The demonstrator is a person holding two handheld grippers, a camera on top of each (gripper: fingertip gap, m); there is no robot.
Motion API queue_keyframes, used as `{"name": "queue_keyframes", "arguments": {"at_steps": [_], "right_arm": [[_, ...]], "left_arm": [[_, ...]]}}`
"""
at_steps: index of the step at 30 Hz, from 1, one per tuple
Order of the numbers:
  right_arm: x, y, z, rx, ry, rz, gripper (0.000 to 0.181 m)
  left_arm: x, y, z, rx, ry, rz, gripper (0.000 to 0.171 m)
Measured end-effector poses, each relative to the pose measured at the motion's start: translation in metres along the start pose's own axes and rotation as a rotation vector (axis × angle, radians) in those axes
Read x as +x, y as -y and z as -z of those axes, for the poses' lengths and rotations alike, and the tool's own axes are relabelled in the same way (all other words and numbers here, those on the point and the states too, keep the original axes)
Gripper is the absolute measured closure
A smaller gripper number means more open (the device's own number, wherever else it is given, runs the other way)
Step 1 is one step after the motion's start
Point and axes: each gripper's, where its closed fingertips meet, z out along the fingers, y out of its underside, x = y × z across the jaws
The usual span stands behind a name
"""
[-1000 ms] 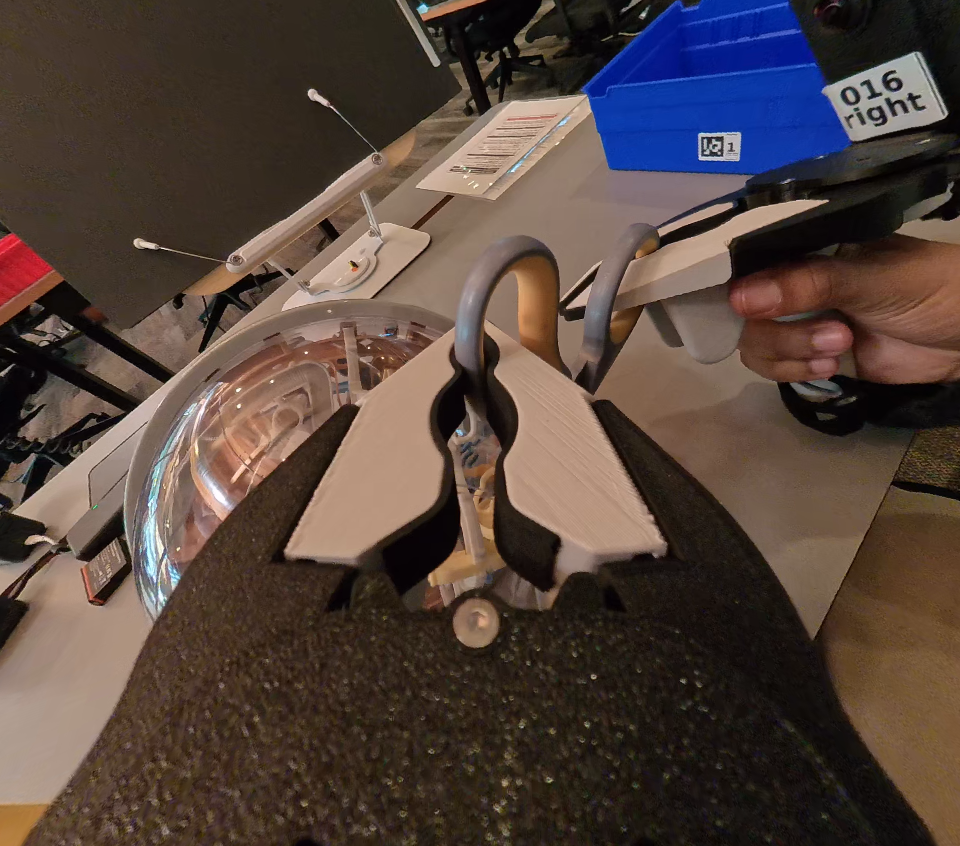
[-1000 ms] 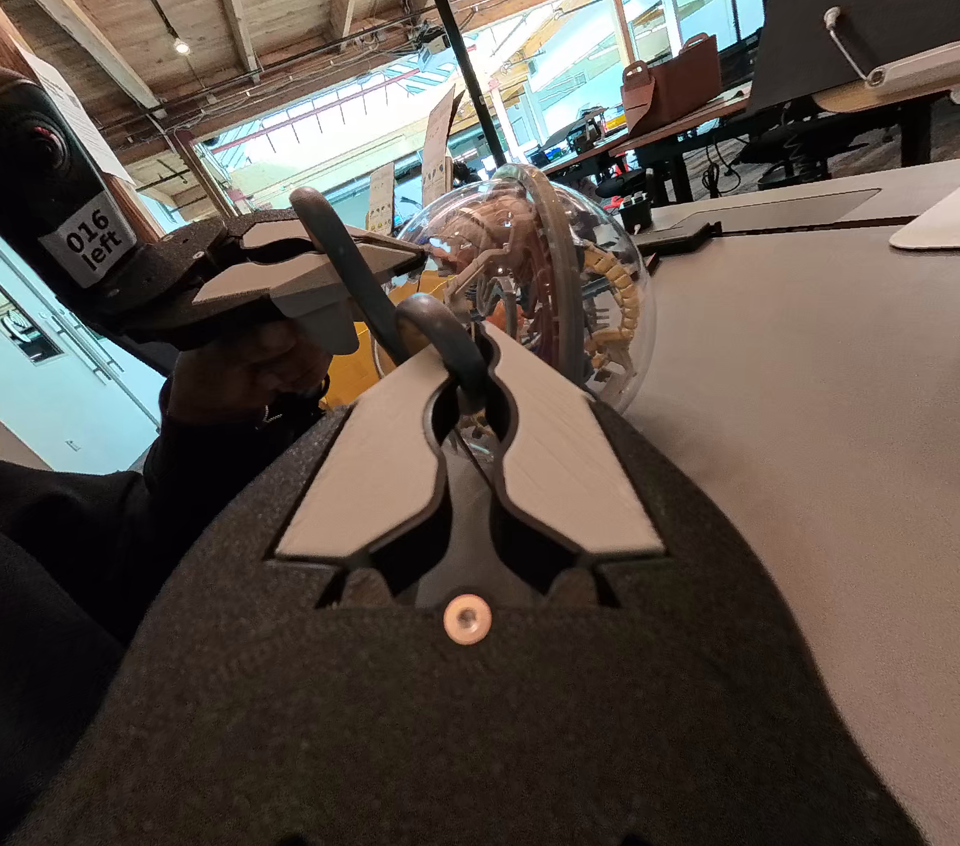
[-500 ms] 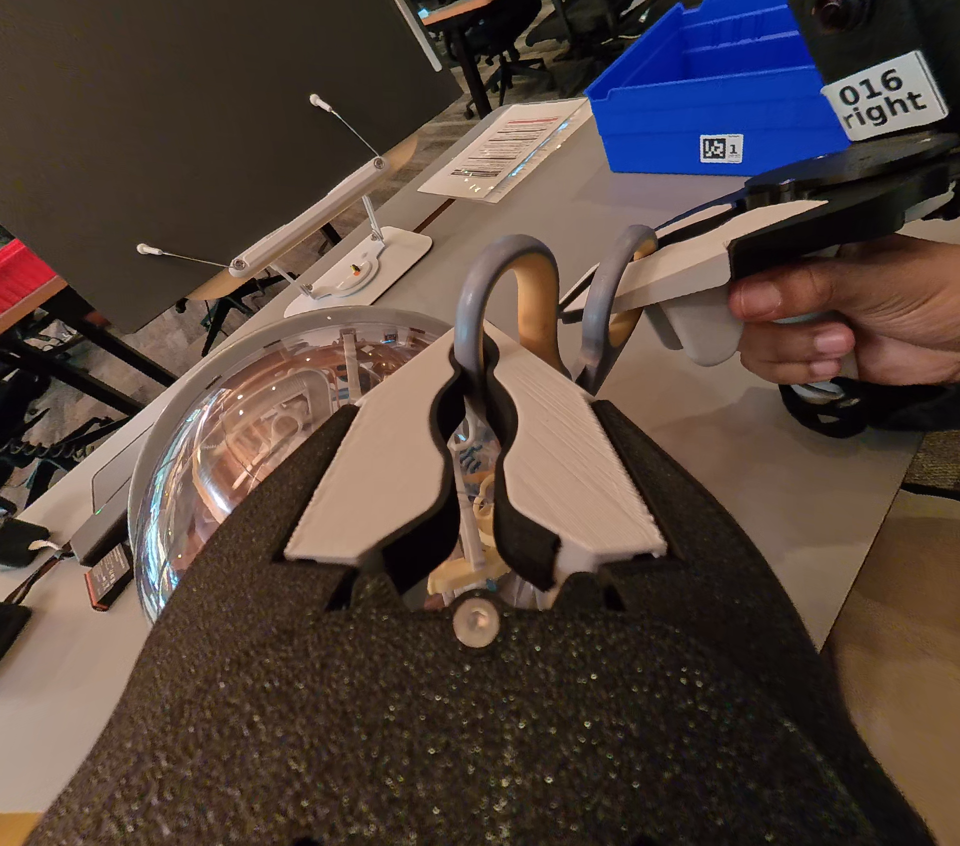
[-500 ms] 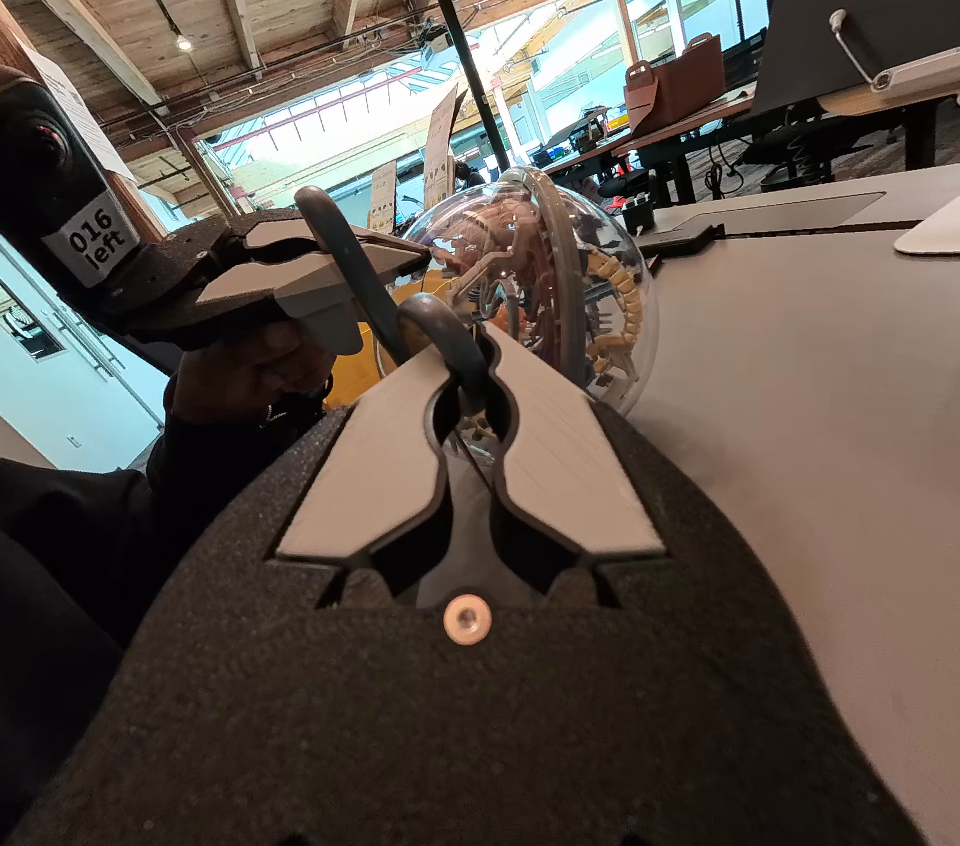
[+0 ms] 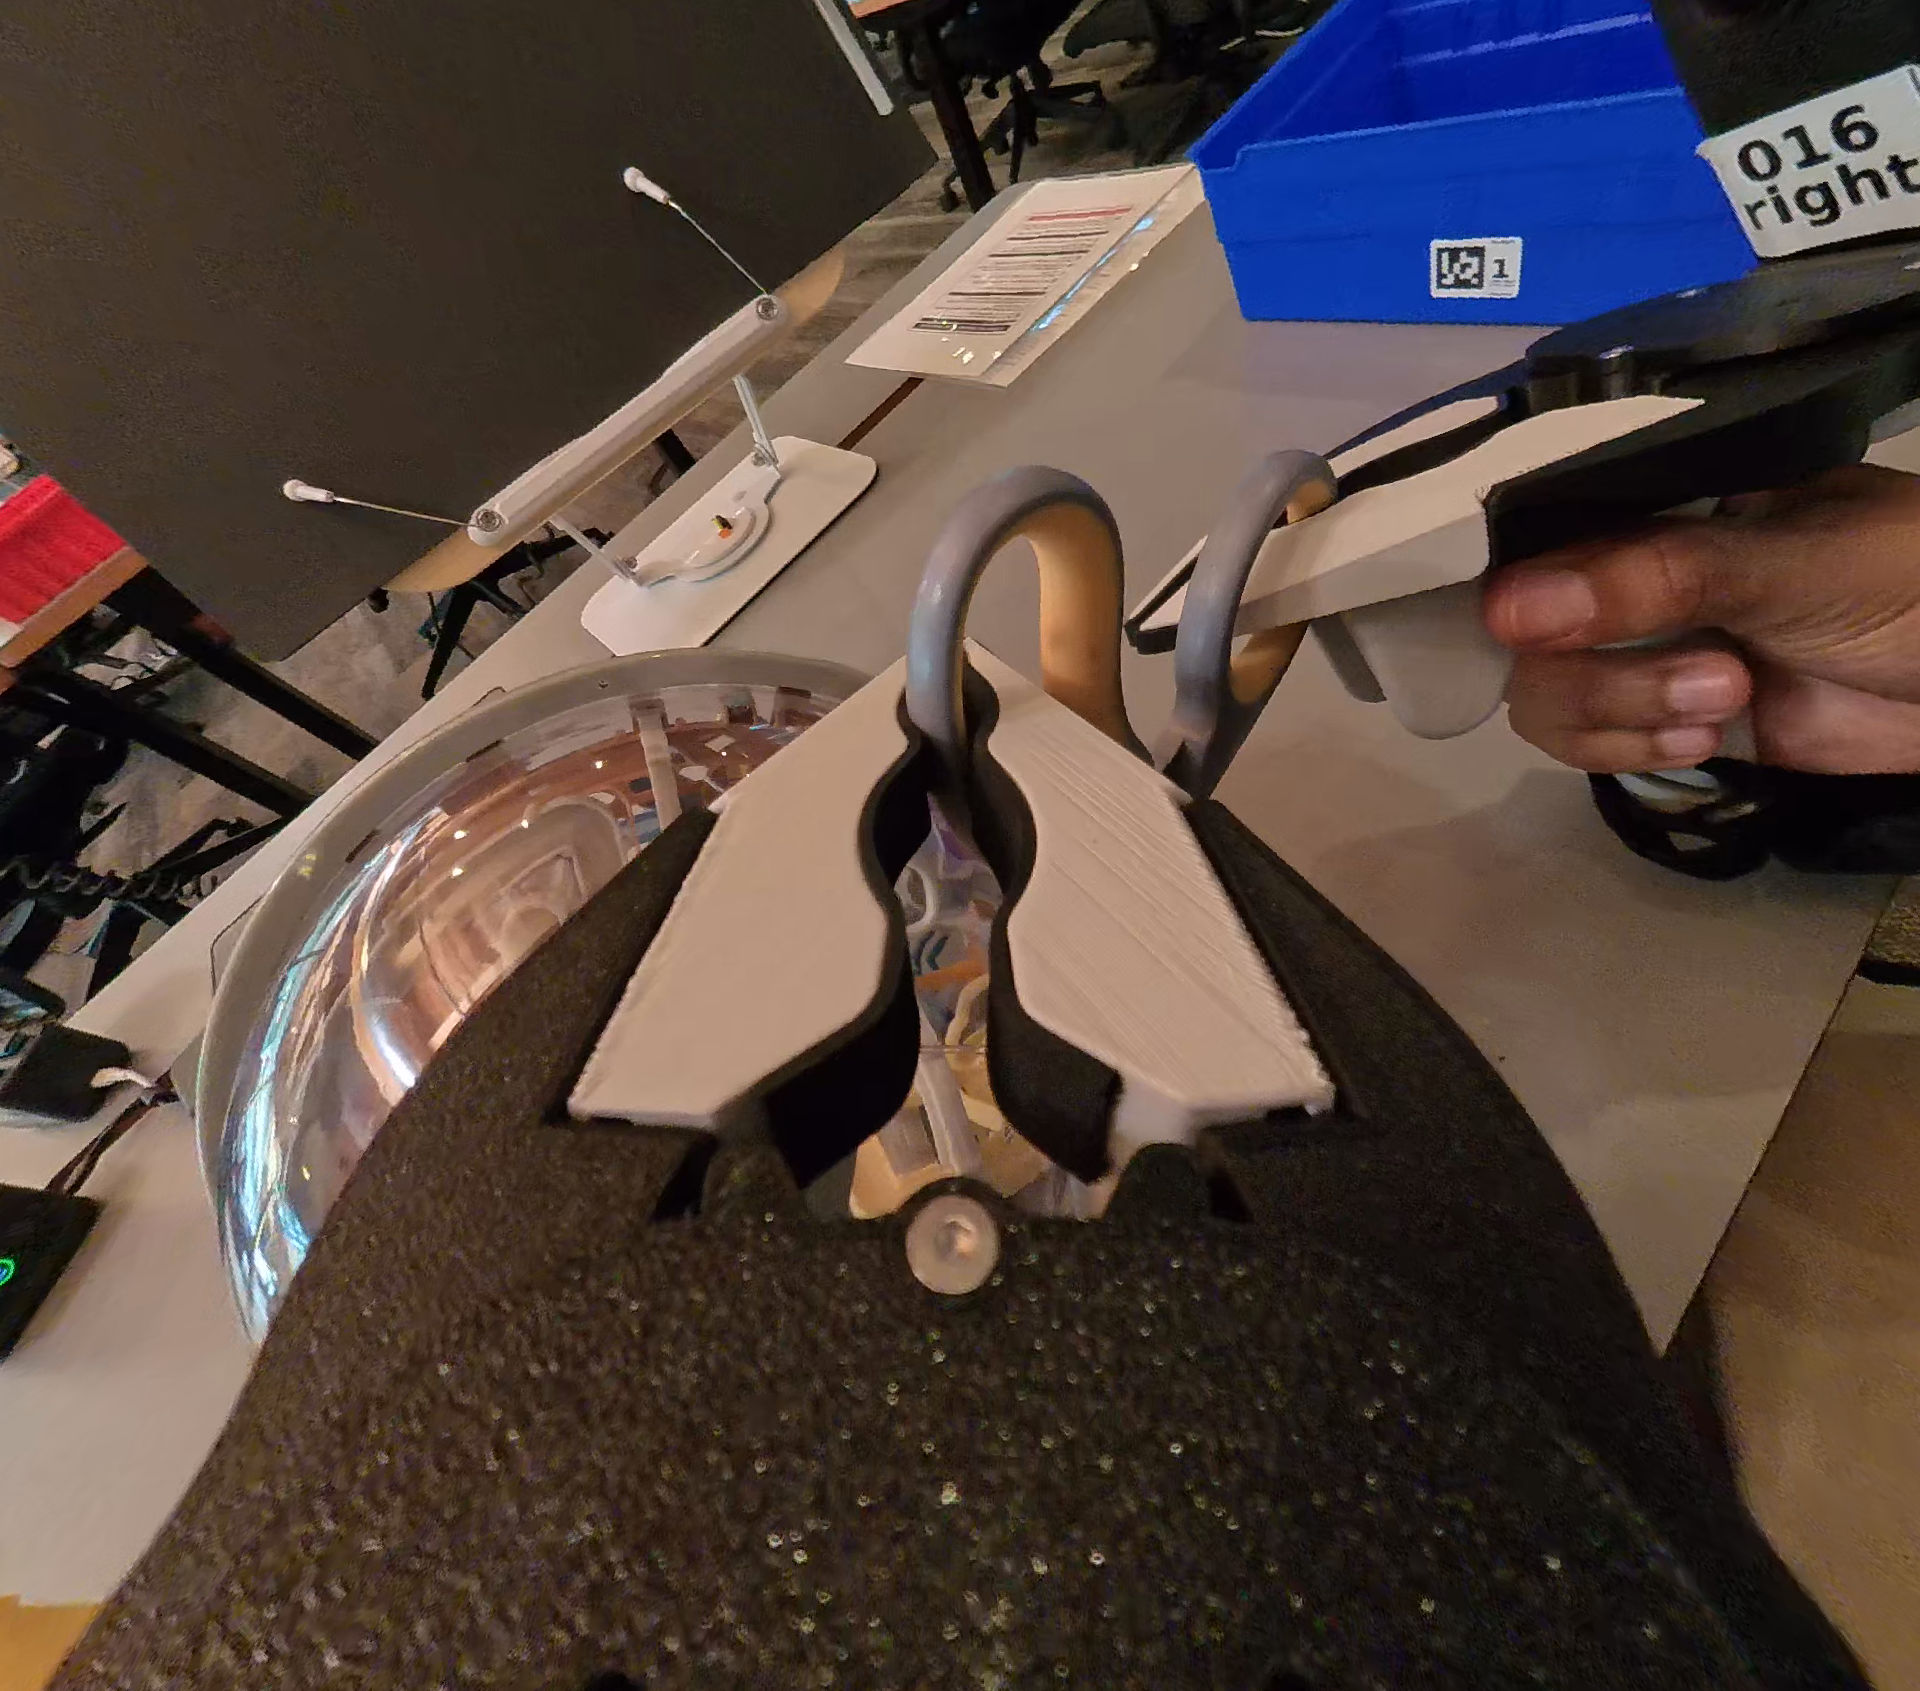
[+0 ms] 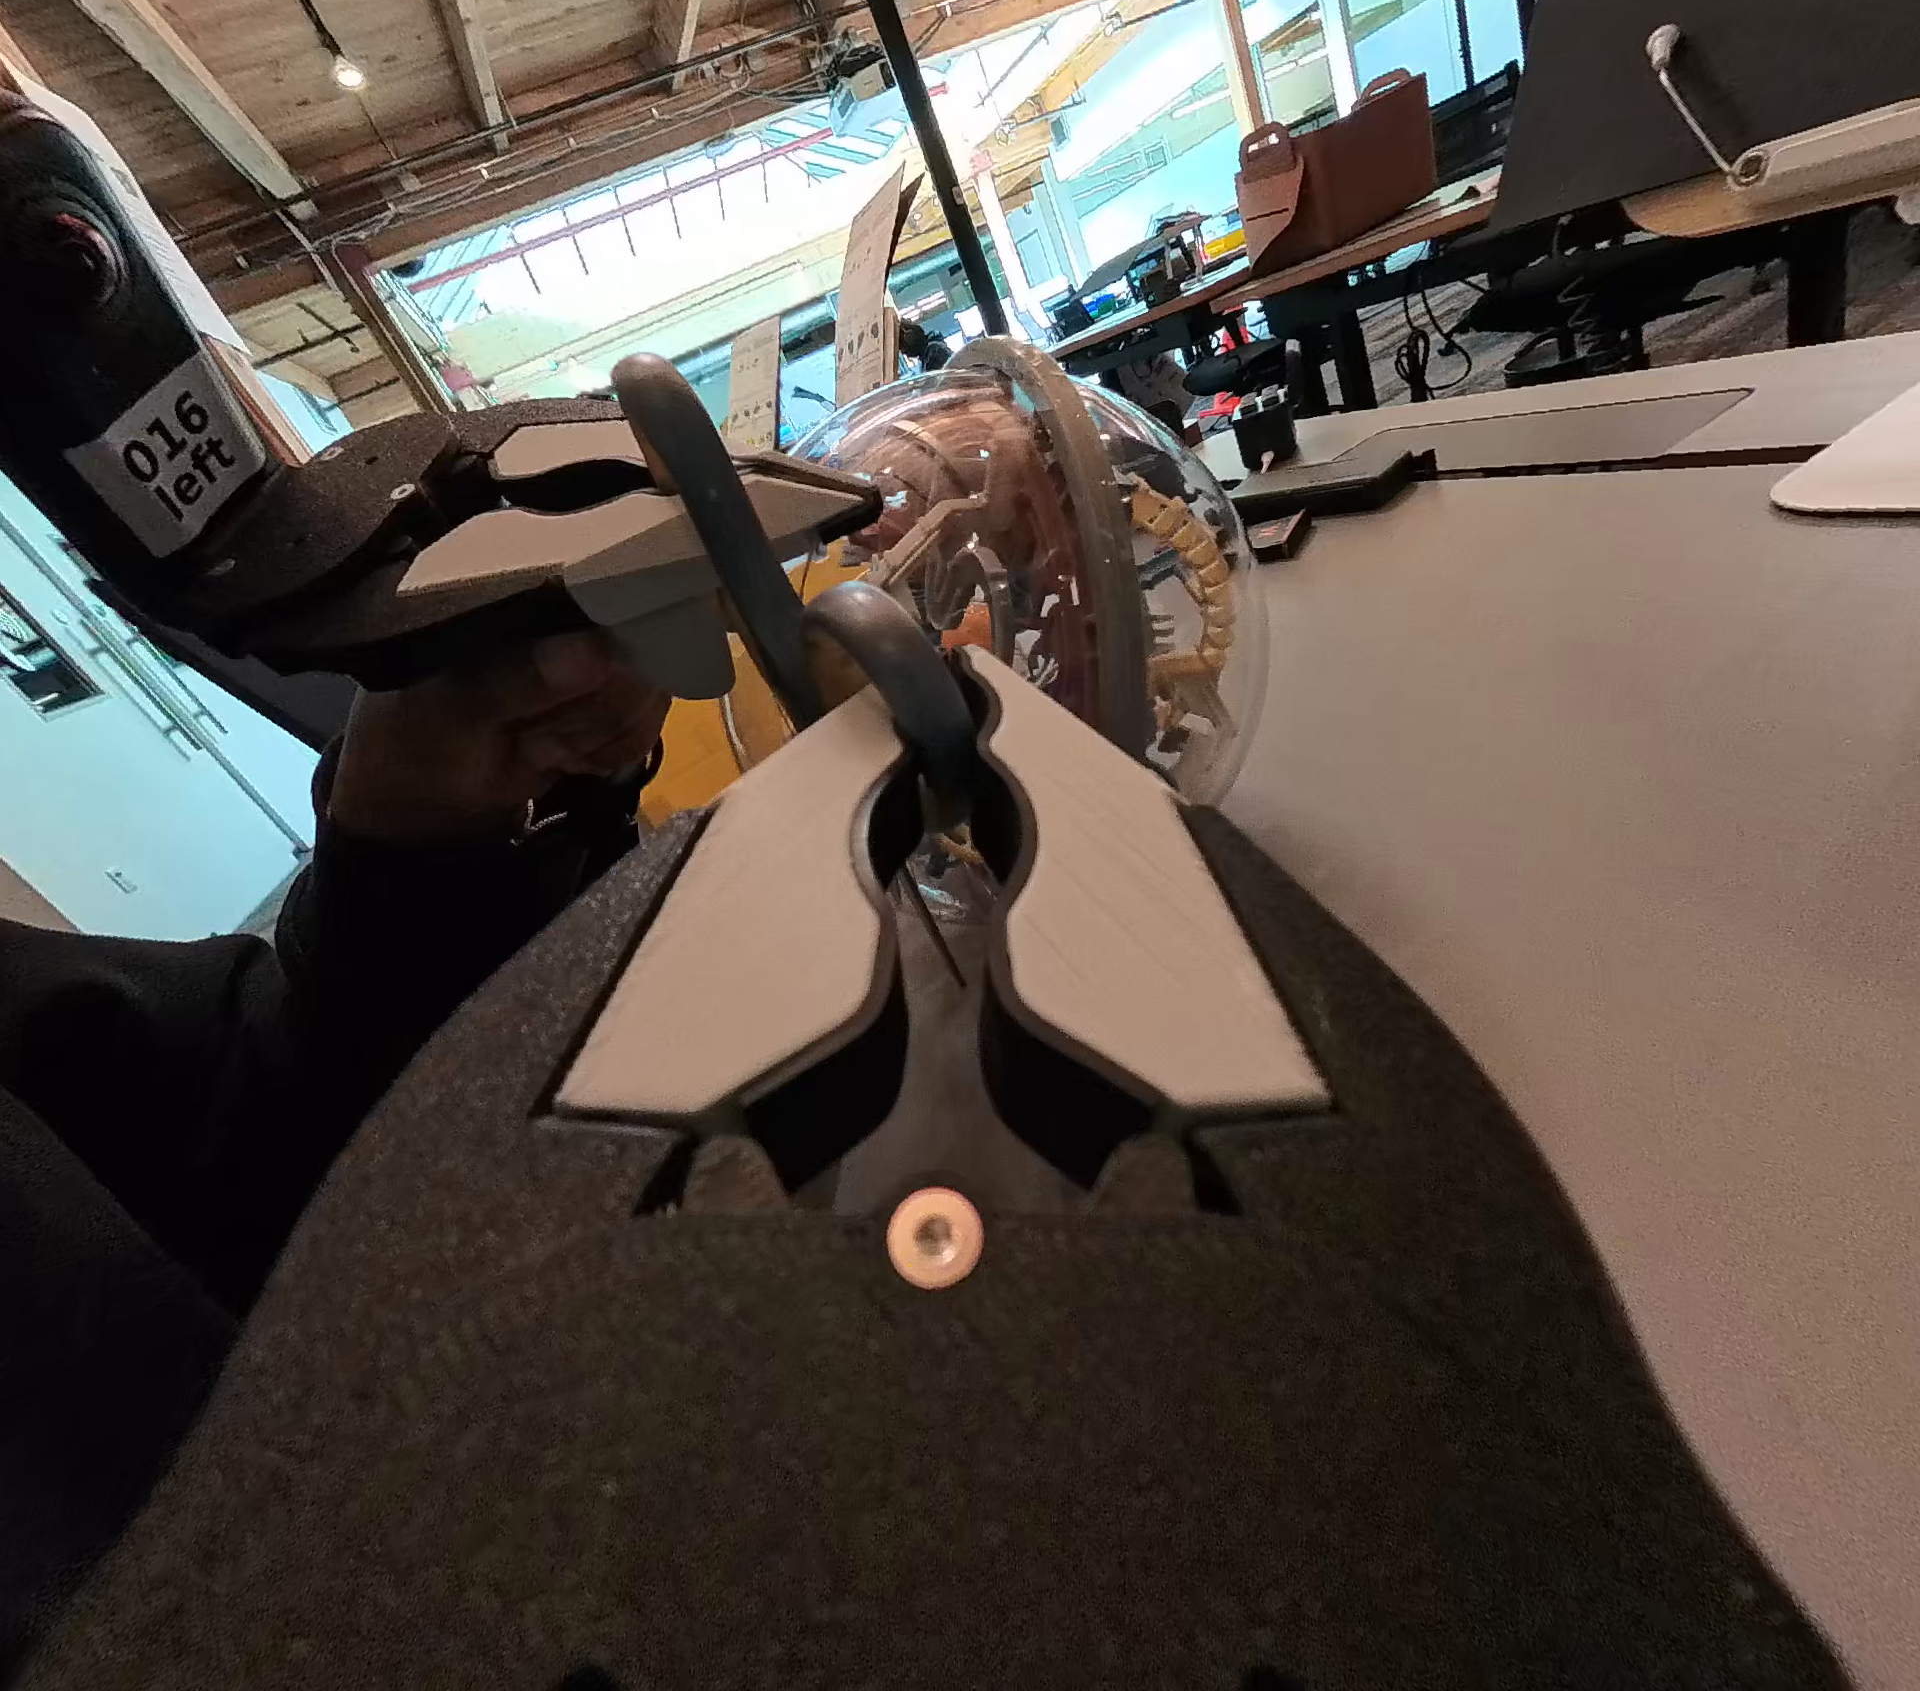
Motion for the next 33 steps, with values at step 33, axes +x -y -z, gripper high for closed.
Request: {"name": "queue_keyframes", "arguments": {"at_steps": [33], "right_arm": [[-0.005,0.008,0.0,-0.026,0.021,0.071,0.181]], "left_arm": [[-0.001,0.011,-0.005,-0.039,-0.02,-0.084,0.171]]}}
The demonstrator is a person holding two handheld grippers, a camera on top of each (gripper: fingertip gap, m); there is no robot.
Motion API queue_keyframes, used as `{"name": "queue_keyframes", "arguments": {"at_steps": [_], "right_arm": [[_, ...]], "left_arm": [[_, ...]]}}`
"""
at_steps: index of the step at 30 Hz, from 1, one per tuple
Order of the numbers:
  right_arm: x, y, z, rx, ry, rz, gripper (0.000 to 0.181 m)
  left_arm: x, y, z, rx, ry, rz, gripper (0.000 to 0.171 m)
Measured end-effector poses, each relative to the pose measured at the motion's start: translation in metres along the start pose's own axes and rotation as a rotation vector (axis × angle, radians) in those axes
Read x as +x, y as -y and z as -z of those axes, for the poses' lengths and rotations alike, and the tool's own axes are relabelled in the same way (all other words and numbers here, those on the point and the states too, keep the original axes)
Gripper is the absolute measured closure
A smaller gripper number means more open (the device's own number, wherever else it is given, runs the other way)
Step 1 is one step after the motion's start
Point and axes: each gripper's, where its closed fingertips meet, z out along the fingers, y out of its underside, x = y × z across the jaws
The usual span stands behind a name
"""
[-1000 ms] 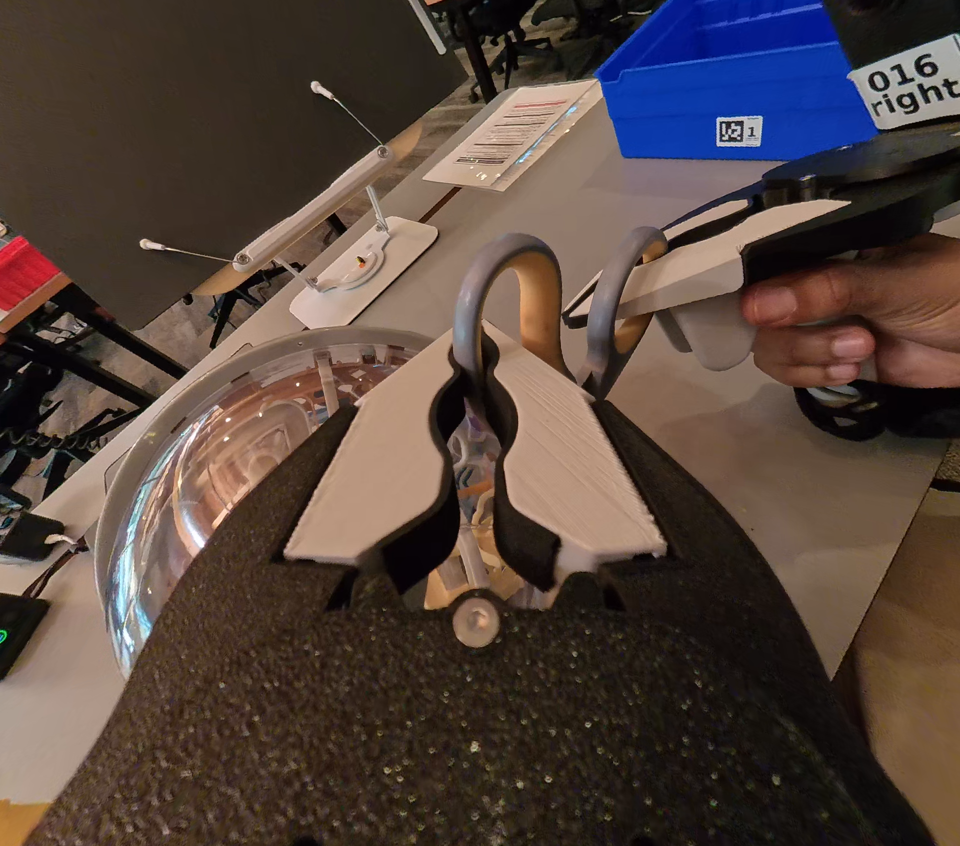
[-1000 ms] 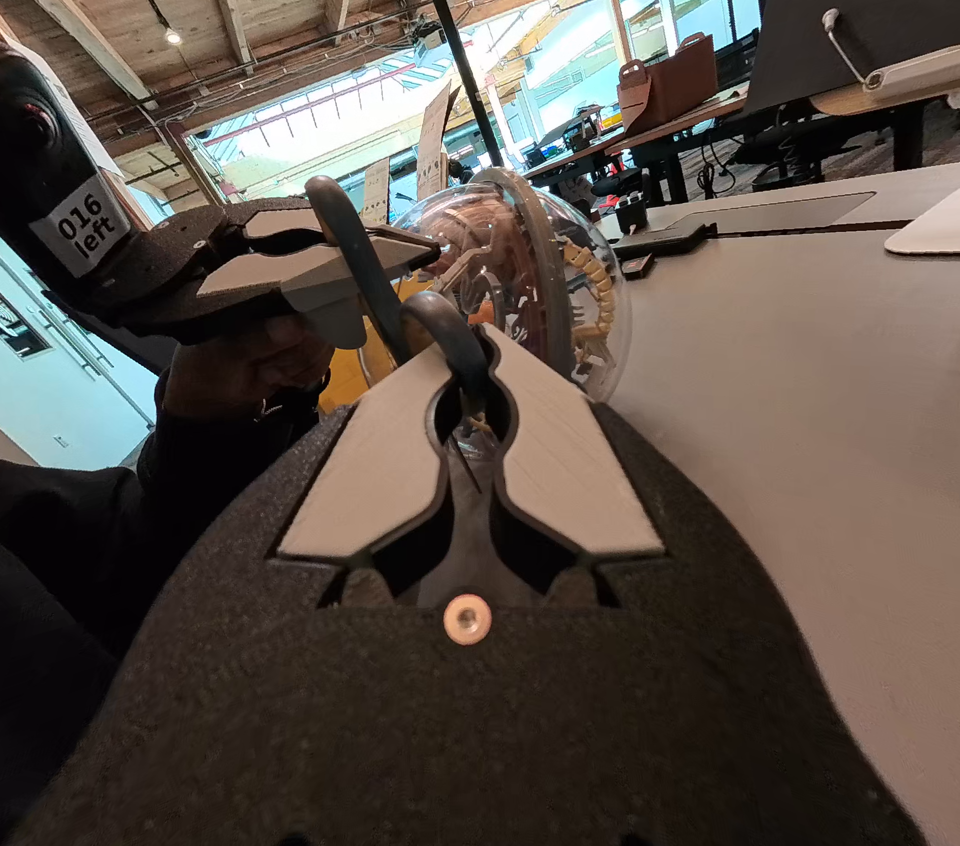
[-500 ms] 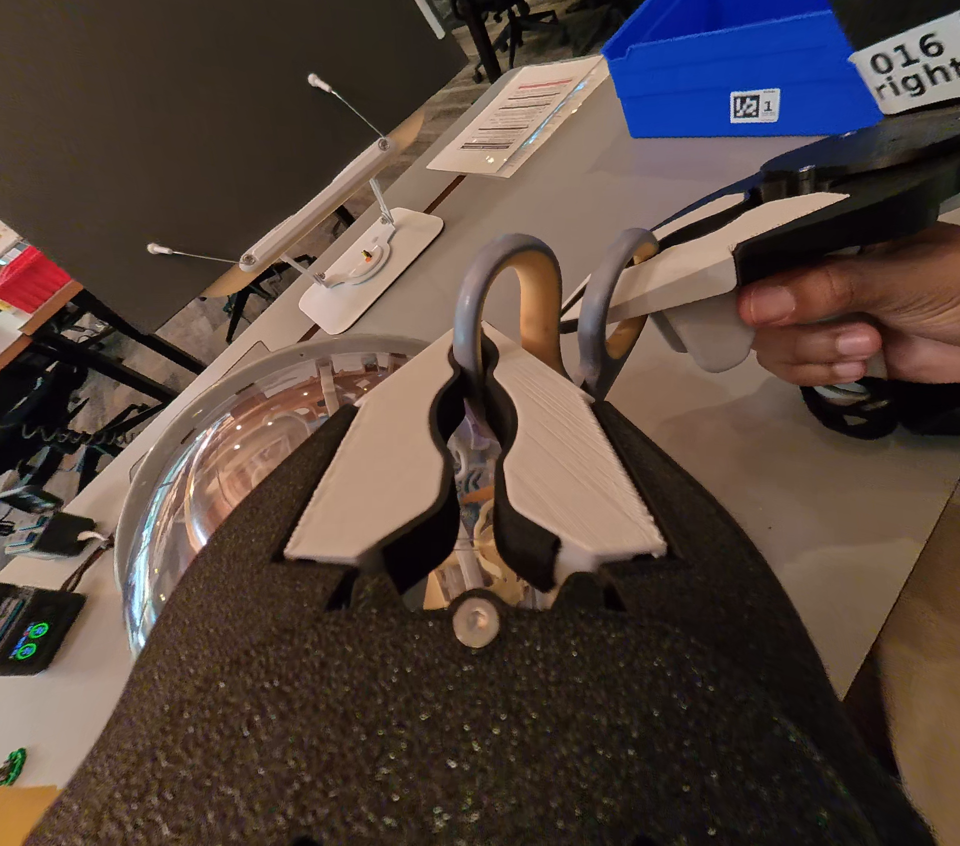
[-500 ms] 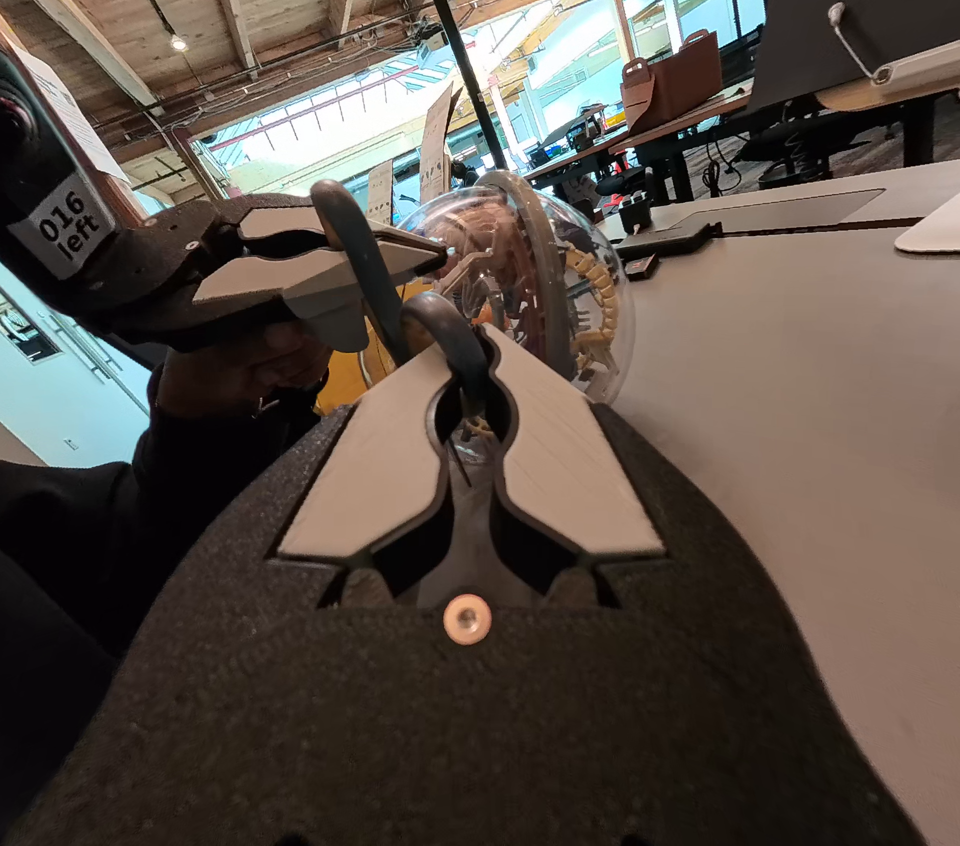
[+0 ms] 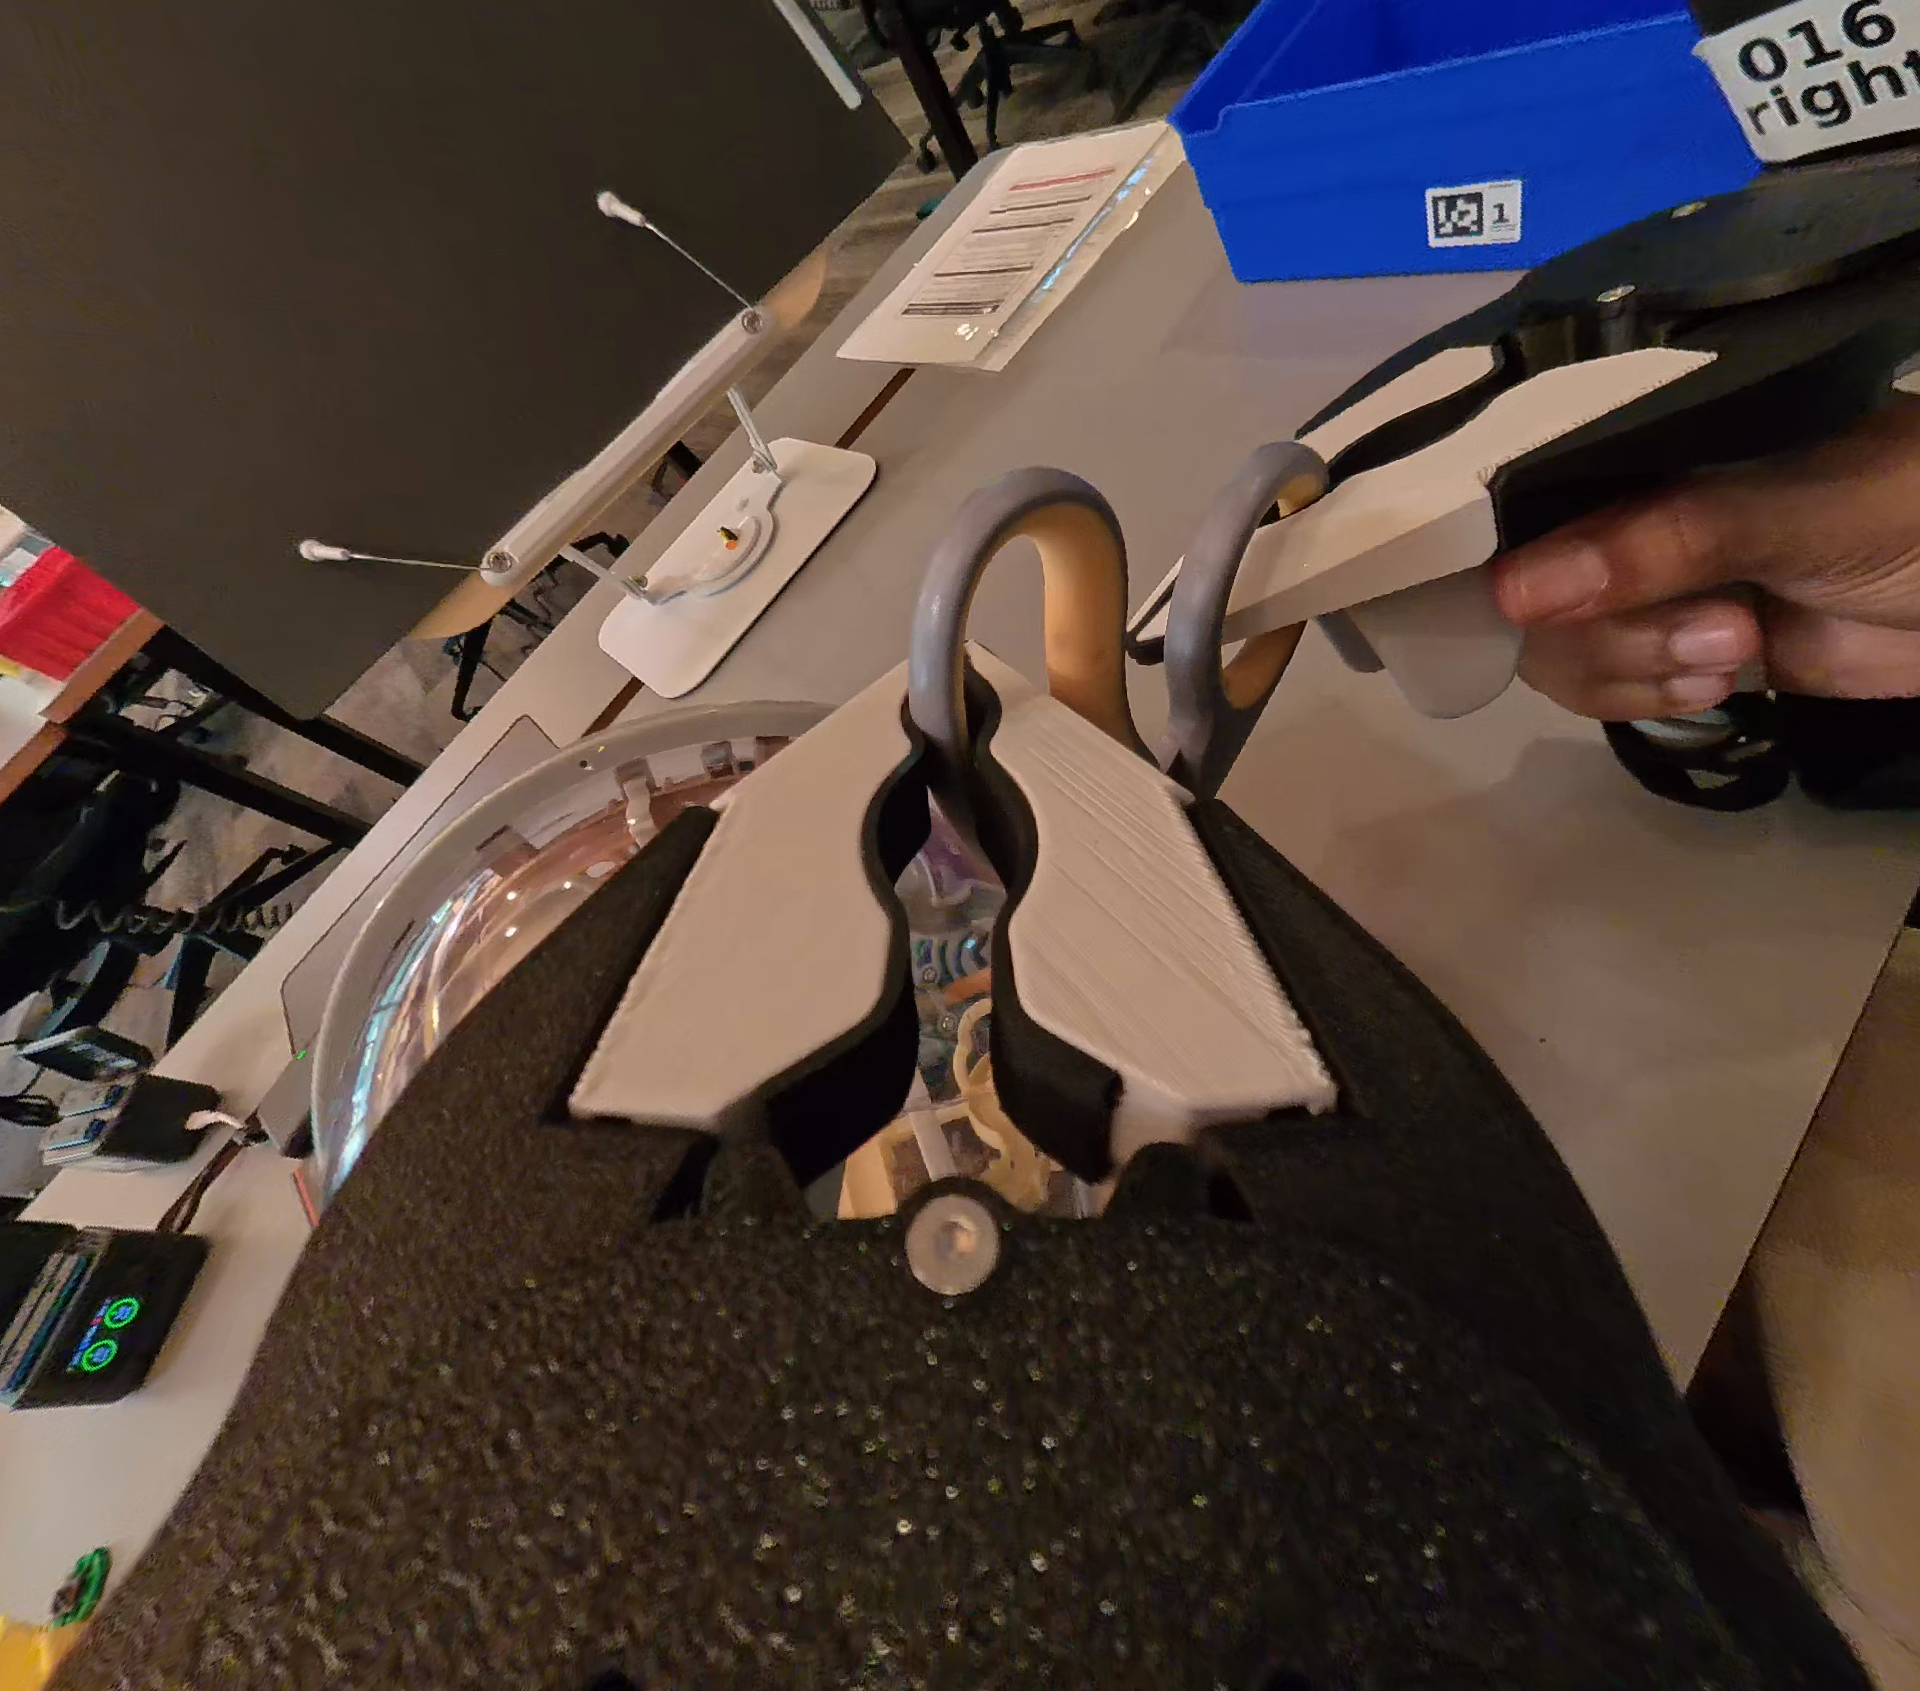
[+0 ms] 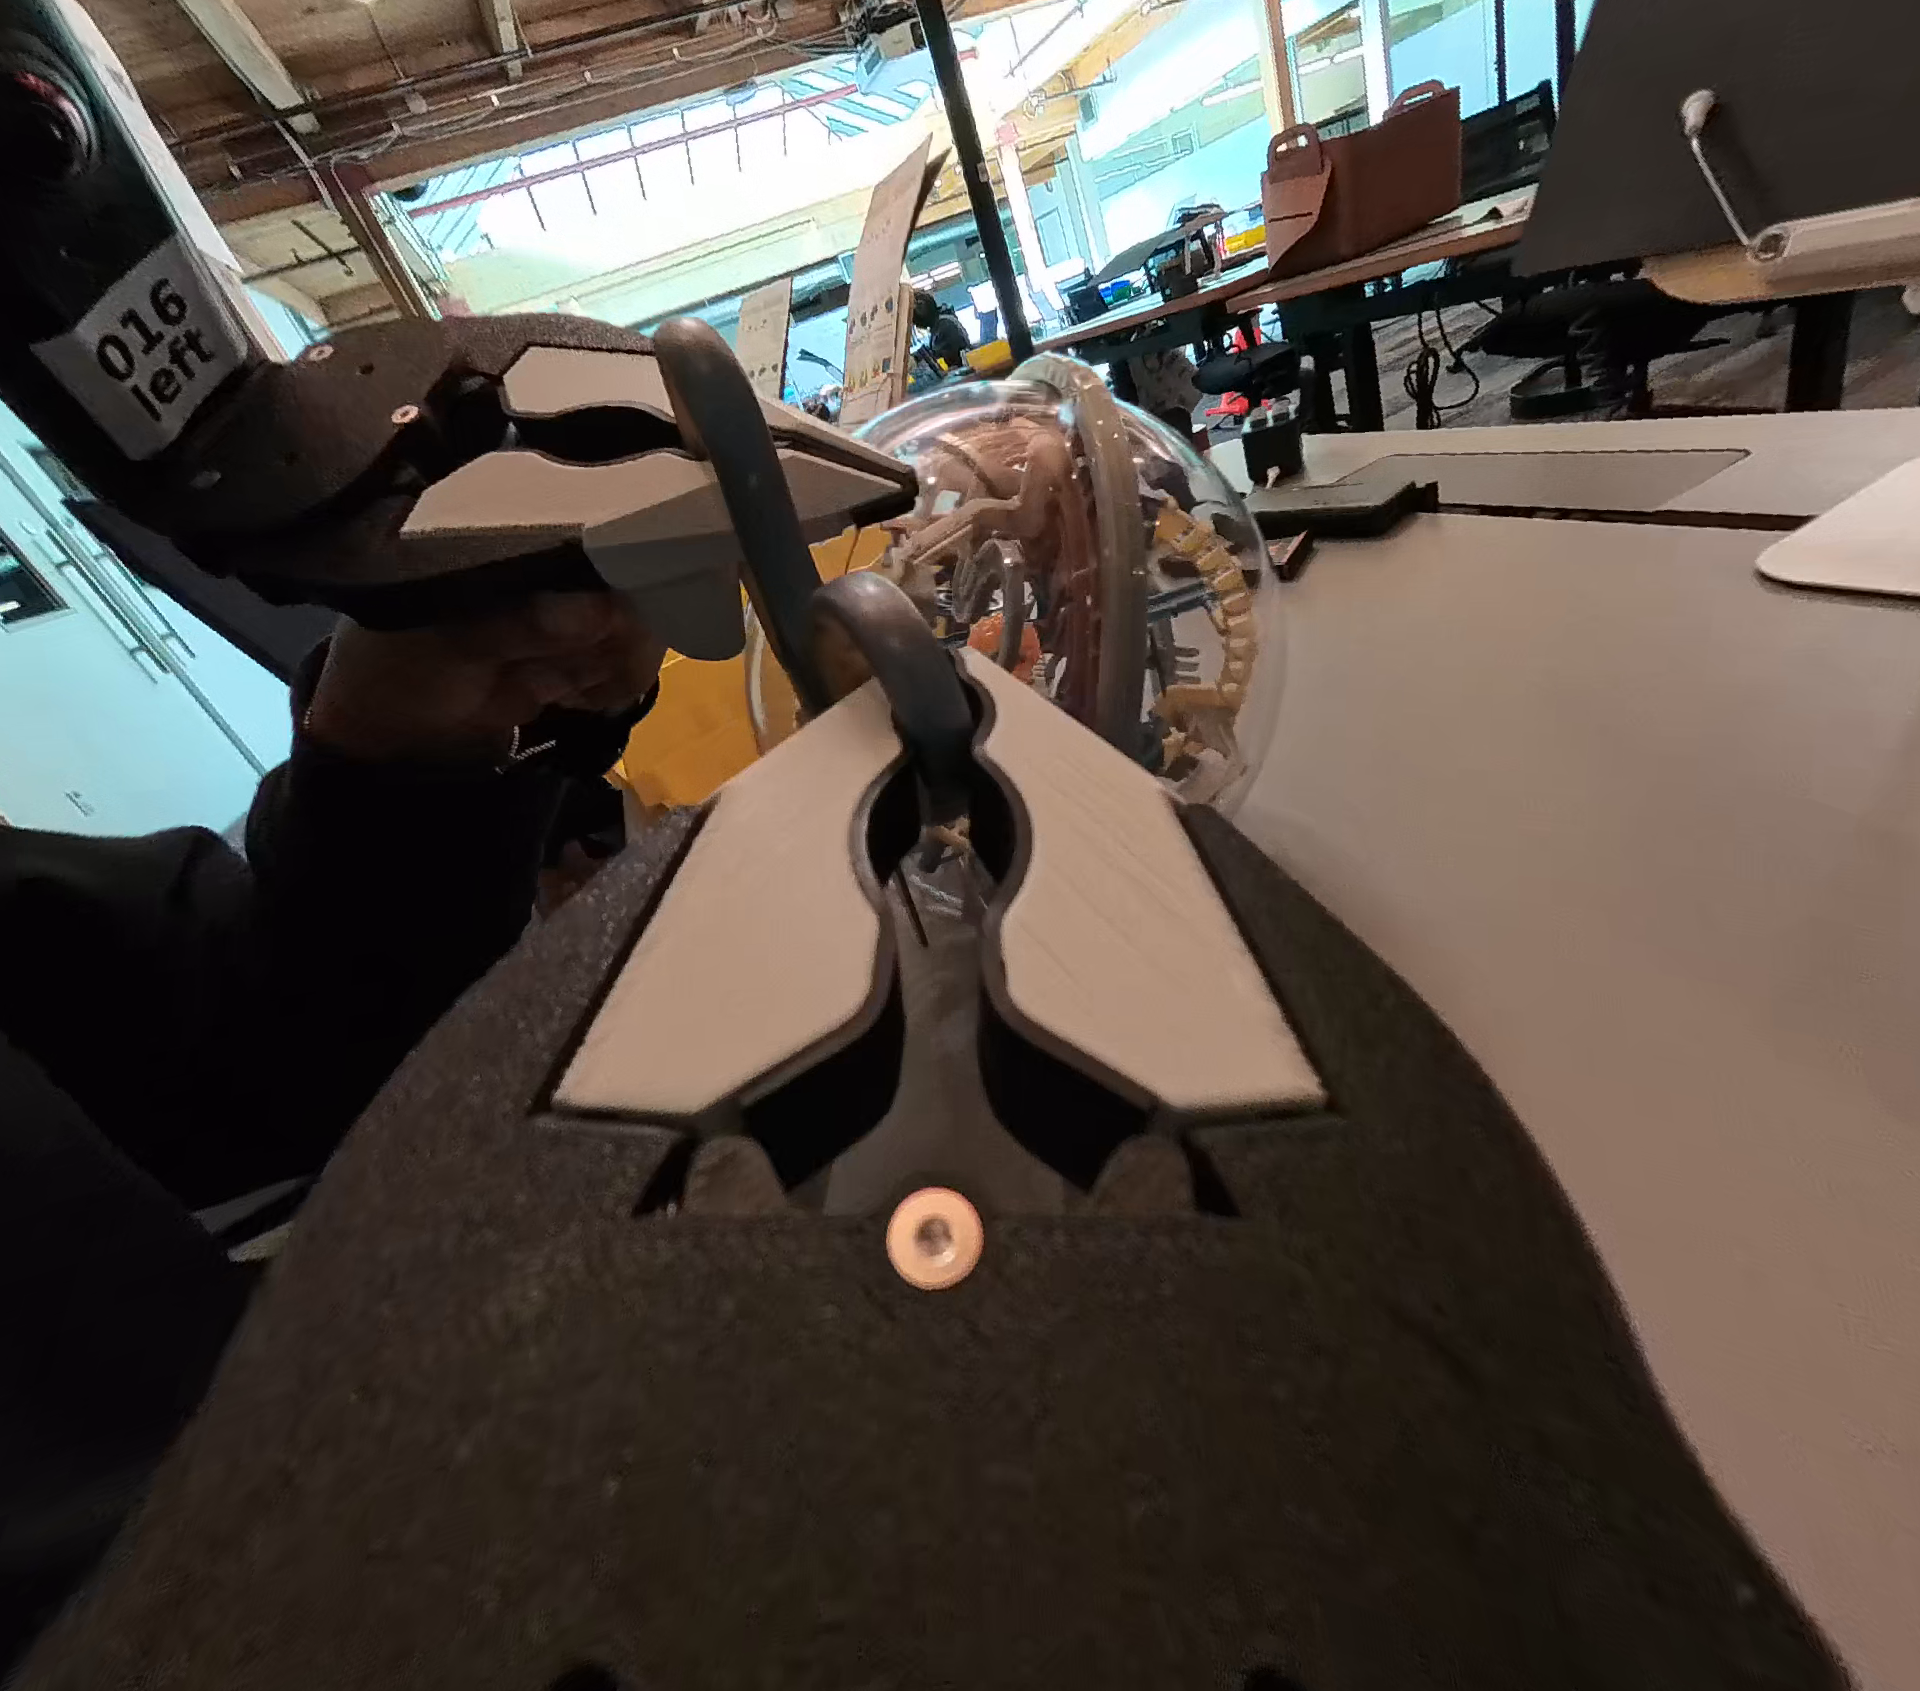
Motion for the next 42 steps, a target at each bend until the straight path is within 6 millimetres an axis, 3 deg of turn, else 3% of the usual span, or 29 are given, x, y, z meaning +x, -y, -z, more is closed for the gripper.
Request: {"name": "queue_keyframes", "arguments": {"at_steps": [13,18,25,42], "right_arm": [[-0.009,0.009,0.004,-0.003,0.009,0.034,0.181],[-0.007,0.013,0.009,0.02,0.033,-0.01,0.181],[-0.003,0.014,0.01,0.037,0.019,-0.028,0.181],[0.022,-0.01,0.003,0.033,-0.027,-0.124,0.181]], "left_arm": [[-0.001,0.009,0.005,0.021,-0.03,0.02,0.171],[-0.01,0.016,0.009,0.059,-0.046,0.106,0.171],[-0.01,0.018,0.006,0.049,-0.032,0.072,0.171],[-0.004,-0.012,-0.015,-0.048,-0.01,-0.007,0.171]]}}
